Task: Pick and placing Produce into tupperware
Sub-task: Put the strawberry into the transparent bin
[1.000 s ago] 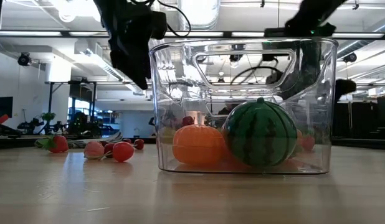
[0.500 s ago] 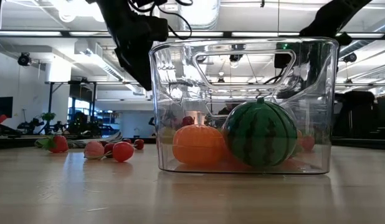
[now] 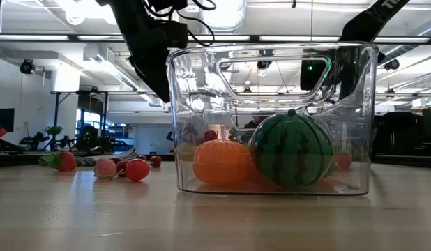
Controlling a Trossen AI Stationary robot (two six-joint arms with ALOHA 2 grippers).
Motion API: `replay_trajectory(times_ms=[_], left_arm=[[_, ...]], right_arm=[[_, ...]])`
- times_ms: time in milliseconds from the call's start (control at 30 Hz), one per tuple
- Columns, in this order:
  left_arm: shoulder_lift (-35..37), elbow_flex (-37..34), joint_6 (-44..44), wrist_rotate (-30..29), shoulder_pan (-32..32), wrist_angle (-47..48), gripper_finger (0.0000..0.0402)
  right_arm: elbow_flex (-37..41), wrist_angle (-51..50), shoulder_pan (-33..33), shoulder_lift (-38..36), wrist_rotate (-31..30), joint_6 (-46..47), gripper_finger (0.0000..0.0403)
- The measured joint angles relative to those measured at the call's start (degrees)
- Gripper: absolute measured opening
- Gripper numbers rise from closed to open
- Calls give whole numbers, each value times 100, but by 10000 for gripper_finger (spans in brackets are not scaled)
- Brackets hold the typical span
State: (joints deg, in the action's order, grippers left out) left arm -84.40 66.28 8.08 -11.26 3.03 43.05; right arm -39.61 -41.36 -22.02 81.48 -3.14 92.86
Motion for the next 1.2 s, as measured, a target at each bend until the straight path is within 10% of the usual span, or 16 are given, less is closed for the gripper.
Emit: replay_trajectory(times_ms=[733, 1200], left_arm=[[0, 0, -252, 1, 39, -12, 295], [0, -4, -252, 1, 39, -64, 295]], right_arm=[[35, -2, -2, 6, -146, -53, 145], [-634, -37, 934, -840, 17, -515, 144]])
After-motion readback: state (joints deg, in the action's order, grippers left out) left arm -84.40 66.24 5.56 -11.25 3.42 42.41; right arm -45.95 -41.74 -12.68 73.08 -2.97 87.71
